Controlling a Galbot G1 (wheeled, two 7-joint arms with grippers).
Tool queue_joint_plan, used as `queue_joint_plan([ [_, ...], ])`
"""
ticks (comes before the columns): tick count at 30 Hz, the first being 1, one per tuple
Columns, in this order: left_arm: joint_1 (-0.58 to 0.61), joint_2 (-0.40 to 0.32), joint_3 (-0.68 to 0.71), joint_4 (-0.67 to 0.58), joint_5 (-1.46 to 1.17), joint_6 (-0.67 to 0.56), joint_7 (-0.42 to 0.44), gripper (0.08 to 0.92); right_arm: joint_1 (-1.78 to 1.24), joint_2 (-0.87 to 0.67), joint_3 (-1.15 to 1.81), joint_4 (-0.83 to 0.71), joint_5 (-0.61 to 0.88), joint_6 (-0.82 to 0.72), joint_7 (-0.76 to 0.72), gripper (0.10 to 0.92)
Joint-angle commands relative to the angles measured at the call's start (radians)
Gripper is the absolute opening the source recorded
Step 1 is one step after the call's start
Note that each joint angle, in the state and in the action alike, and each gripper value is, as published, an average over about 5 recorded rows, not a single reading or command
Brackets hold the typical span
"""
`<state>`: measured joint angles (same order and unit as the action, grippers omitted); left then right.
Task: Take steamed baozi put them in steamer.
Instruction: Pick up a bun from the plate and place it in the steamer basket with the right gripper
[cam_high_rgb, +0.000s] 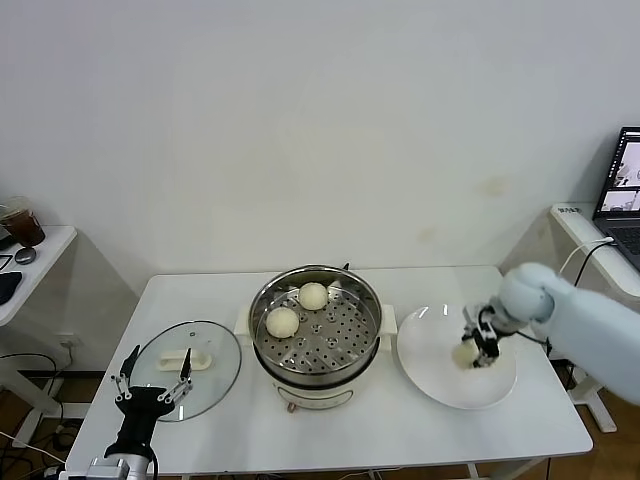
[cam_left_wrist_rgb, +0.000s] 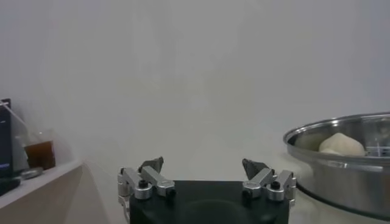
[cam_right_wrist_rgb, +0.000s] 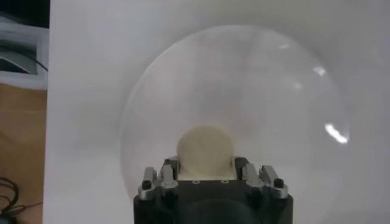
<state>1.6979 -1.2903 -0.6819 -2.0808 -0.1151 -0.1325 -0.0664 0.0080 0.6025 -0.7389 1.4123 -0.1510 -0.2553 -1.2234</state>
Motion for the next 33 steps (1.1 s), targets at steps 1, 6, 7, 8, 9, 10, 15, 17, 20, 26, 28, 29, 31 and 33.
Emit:
queue_joint_plan([
  [1,0.001,0.004,-0.002,-0.001,-0.006,-0.001,0.001,0.823,0.491,0.134,-0.139,-0.012,0.234,0.077,-0.115,0.543],
  [6,0.002,0.009,-0.008,-0.006,-0.015,-0.001,0.001,0.823,0.624,0.254,-0.239,0.010,0.329,0.152,-0.083,0.543],
  [7,0.002,0.010,-0.009,-0.007,-0.015,-0.001,0.001,0.823,0.636,0.276,-0.260,0.022,0.348,0.168,-0.073,0.543],
  [8,0.002,0.010,-0.009,-0.007,-0.016,-0.002,0.001,0.823,0.645,0.300,-0.281,0.036,0.365,0.185,-0.062,0.543],
  [9,0.002,0.010,-0.010,-0.007,-0.016,-0.002,0.001,0.823,0.650,0.322,-0.299,0.049,0.376,0.201,-0.052,0.543],
  [10,0.003,0.010,-0.010,-0.007,-0.016,-0.002,0.001,0.823,0.651,0.347,-0.319,0.061,0.384,0.221,-0.040,0.543],
  [15,0.001,0.007,-0.015,-0.009,-0.018,-0.002,0.001,0.823,0.621,0.488,-0.405,0.078,0.368,0.341,-0.006,0.545],
  [17,0.000,0.006,-0.020,-0.010,-0.021,-0.001,0.001,0.823,0.600,0.539,-0.434,0.067,0.343,0.396,0.003,0.549],
  [20,0.002,0.004,-0.029,-0.011,-0.025,0.000,0.001,0.823,0.568,0.594,-0.467,0.045,0.304,0.474,0.014,0.556],
  [26,0.003,-0.001,-0.043,-0.012,-0.031,0.000,0.000,0.823,0.513,0.643,-0.508,0.004,0.170,0.633,0.043,0.563],
  [28,0.002,-0.003,-0.045,-0.012,-0.032,0.000,0.000,0.823,0.494,0.648,-0.512,-0.008,0.121,0.671,0.056,0.566],
  [29,0.001,-0.003,-0.046,-0.012,-0.033,0.000,0.000,0.823,0.487,0.650,-0.513,-0.012,0.103,0.687,0.060,0.567],
  [31,-0.001,-0.004,-0.047,-0.012,-0.034,0.001,-0.001,0.823,0.469,0.651,-0.515,-0.017,0.073,0.716,0.067,0.568],
  [33,-0.003,-0.005,-0.047,-0.011,-0.035,0.001,-0.001,0.823,0.456,0.649,-0.516,-0.018,0.047,0.738,0.074,0.568],
])
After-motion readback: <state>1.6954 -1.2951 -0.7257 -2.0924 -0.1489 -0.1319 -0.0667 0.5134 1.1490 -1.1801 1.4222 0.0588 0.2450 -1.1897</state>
